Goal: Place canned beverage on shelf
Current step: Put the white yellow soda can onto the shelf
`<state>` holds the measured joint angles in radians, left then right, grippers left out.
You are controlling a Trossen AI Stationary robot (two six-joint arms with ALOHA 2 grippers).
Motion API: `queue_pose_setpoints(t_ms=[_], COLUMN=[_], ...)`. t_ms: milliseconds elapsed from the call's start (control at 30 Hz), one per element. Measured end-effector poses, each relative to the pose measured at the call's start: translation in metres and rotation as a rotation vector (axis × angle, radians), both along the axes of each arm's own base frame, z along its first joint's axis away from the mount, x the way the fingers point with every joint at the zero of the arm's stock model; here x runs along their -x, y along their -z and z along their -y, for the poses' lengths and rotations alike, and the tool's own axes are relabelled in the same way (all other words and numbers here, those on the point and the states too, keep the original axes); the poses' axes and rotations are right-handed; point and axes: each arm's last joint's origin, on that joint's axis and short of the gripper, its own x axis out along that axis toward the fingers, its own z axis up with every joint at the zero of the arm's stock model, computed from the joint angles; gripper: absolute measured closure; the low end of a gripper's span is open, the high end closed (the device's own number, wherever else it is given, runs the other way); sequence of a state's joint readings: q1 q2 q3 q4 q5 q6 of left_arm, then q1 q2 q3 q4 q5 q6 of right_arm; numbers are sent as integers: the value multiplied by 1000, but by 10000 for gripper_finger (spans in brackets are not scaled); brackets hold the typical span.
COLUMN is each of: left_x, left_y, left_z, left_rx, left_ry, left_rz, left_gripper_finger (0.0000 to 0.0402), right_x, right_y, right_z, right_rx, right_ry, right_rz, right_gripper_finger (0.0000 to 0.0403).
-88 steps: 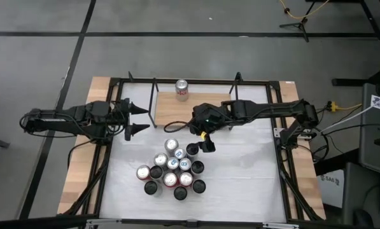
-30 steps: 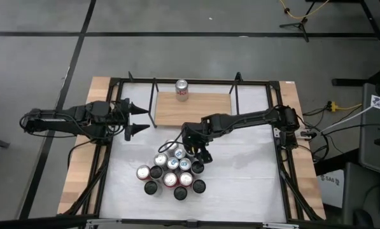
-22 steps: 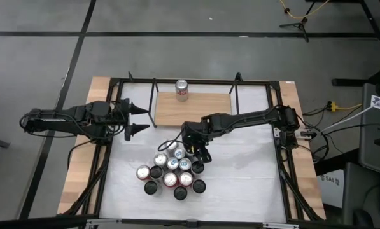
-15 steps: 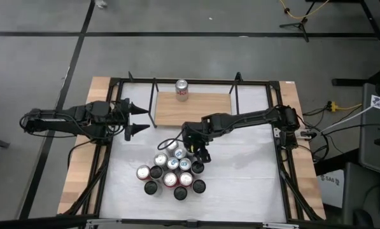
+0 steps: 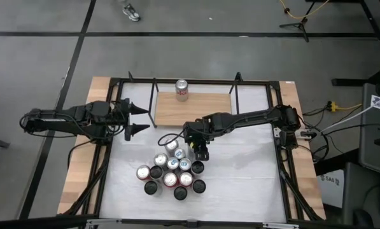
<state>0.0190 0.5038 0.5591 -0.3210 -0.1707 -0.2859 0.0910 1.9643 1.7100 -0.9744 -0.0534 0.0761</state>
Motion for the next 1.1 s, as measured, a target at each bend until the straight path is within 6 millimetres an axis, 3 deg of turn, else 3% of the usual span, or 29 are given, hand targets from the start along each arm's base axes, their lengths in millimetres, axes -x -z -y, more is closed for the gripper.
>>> queue_pose_setpoints(t_ms=[300,600,1100], left_x=[0,0,0], left_y=[0,0,0], left_z=[0,0,0], left_rx=[0,0,0], left_ry=[0,0,0], left_rz=[-1,-1,-1], left_gripper_finger=[52,52,52], right_x=[13,20,11], right_y=[-7,-15,-17], right_z=[7,36,37], right_rx=[66,96,18], right_ry=[60,326,561], right_rz=[-67,-74,18], right_gripper_finger=[152,151,147])
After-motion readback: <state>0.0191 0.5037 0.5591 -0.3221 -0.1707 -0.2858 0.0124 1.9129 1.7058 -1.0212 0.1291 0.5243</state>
